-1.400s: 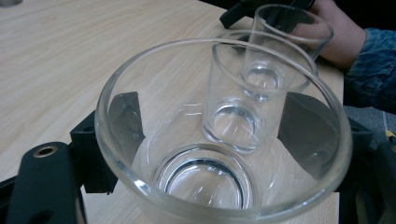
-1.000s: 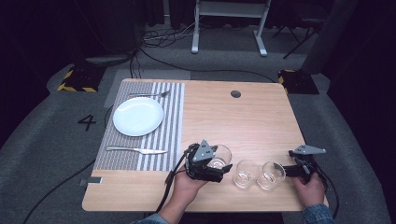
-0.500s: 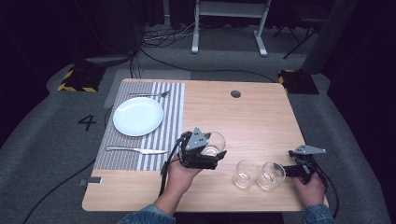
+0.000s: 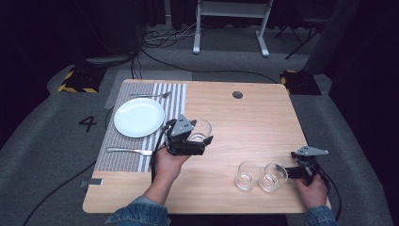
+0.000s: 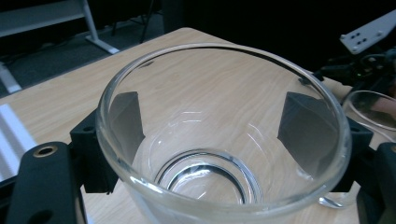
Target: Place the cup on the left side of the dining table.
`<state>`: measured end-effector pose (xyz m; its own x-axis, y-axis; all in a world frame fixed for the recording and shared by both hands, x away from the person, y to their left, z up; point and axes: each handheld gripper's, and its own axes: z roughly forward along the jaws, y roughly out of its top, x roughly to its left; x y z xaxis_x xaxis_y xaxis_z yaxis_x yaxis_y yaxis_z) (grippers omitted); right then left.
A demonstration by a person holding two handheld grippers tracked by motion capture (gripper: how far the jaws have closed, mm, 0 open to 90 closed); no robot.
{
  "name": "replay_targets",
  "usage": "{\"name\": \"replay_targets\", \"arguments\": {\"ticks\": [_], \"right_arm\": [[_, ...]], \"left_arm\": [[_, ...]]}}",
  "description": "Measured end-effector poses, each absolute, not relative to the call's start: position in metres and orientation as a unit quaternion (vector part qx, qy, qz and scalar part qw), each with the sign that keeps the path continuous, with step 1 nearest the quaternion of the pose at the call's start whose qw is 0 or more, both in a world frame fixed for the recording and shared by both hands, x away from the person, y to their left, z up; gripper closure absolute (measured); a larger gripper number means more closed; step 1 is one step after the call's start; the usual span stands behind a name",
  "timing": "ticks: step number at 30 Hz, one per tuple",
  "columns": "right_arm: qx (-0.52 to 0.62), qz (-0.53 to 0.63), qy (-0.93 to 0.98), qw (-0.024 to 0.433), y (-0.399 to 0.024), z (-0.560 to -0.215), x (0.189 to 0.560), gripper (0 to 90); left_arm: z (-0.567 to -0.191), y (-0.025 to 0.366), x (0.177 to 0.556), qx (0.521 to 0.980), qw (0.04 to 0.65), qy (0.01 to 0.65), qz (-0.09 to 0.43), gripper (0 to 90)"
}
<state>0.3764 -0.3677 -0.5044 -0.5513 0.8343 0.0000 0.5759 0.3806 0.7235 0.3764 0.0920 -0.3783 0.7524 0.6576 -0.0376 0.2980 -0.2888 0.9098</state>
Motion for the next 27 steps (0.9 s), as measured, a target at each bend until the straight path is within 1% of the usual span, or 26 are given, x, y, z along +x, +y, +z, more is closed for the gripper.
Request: {"name": "replay_targets", "arguments": {"ticks": [10, 18, 24, 27], "right_arm": [[0.435, 0.347, 0.810, 0.186, -0.368, -0.504, 0.376, 8.0], [0.436, 0.347, 0.810, 0.186, -0.368, -0.504, 0.376, 8.0], [0.436, 0.347, 0.810, 0.186, -0.368, -0.504, 0.376, 8.0], [0.436, 0.347, 0.810, 0.186, -0.368, -0.504, 0.376, 8.0]], "left_arm": [[-0.376, 0.121, 0.395, 0.771, 0.503, 0.341, 0.190, 19.5], [-0.377, 0.136, 0.409, 0.770, 0.485, 0.365, 0.196, 19.6], [-0.381, 0.149, 0.420, 0.759, 0.485, 0.388, 0.197, 19.6], [-0.385, 0.156, 0.425, 0.757, 0.473, 0.402, 0.204, 19.6]]}}
